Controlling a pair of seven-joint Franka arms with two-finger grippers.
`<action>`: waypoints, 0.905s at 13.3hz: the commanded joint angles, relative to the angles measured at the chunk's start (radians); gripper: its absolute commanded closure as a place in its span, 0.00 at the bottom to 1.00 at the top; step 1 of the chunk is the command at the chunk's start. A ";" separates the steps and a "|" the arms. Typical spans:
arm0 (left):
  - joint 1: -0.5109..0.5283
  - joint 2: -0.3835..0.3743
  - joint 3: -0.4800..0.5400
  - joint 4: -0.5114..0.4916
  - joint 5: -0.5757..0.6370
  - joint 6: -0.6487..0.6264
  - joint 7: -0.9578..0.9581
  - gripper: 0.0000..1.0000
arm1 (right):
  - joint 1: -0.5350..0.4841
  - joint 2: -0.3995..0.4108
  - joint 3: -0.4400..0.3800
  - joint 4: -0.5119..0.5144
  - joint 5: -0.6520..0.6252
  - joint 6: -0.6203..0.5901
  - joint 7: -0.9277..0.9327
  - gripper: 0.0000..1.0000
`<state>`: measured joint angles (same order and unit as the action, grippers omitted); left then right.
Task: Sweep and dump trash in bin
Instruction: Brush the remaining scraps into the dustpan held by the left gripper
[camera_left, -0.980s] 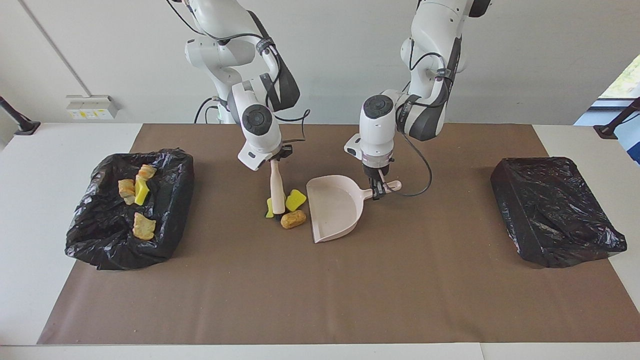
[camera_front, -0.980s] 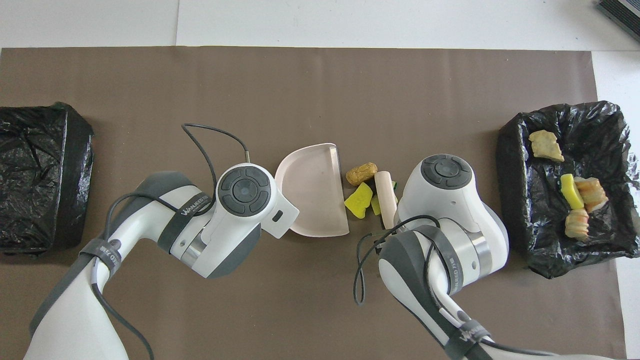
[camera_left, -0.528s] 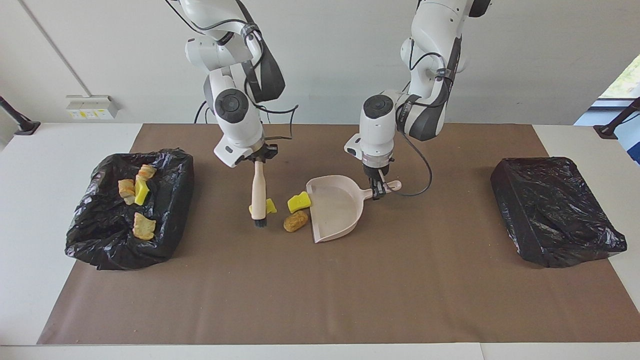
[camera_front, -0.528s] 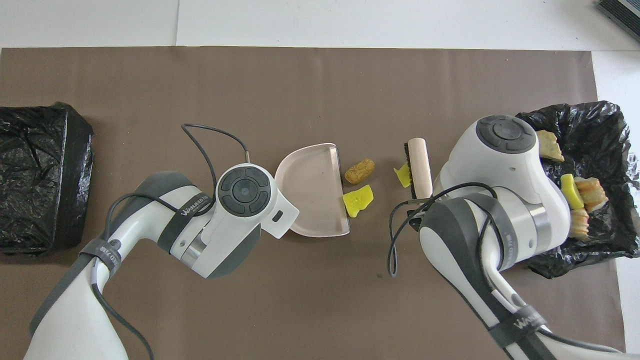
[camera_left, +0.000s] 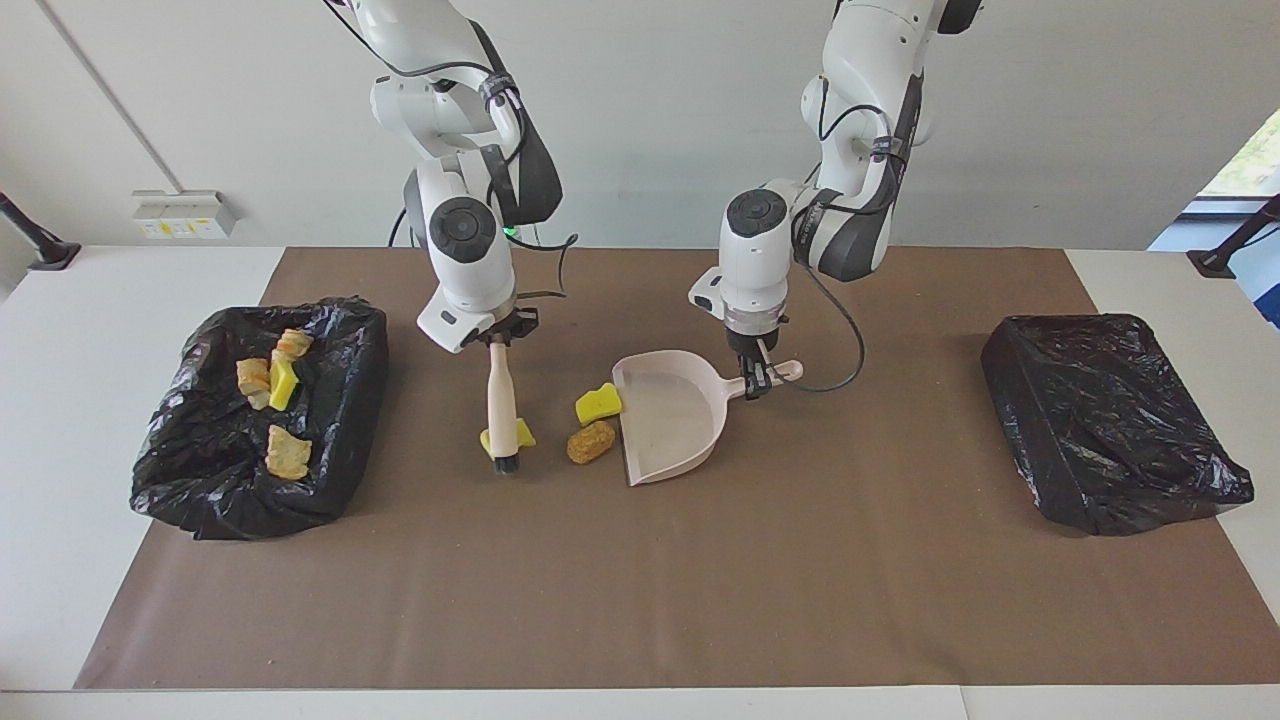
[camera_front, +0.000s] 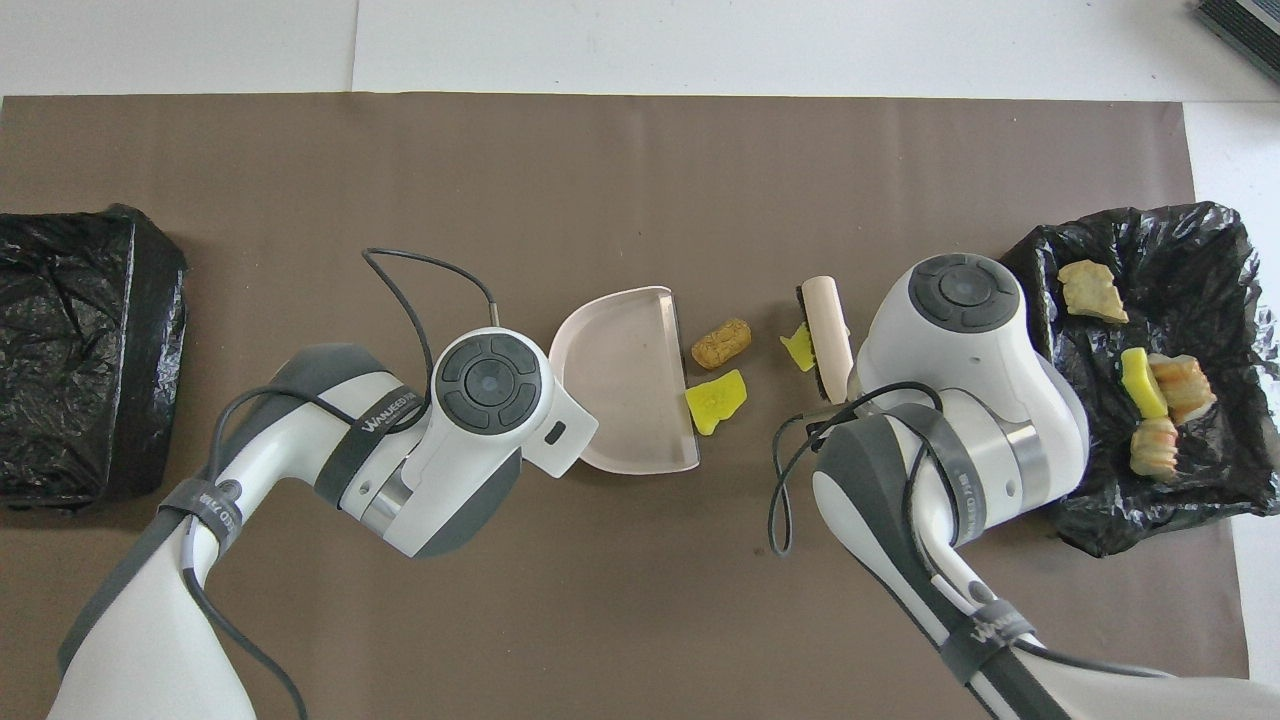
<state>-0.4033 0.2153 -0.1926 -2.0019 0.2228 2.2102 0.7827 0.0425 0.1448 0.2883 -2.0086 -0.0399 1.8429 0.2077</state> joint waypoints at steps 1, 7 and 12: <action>-0.011 -0.033 0.012 -0.048 0.009 0.026 -0.019 1.00 | 0.026 -0.001 0.009 -0.022 0.099 0.025 0.033 1.00; -0.011 -0.033 0.012 -0.048 0.009 0.028 -0.019 1.00 | 0.036 -0.005 0.006 0.040 0.368 -0.057 0.131 1.00; -0.008 -0.033 0.012 -0.048 0.007 0.031 -0.019 1.00 | -0.030 -0.005 0.003 0.213 0.371 -0.233 0.130 1.00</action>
<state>-0.4033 0.2140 -0.1924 -2.0040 0.2228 2.2120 0.7807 0.0314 0.1453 0.2875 -1.8596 0.3092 1.6741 0.3259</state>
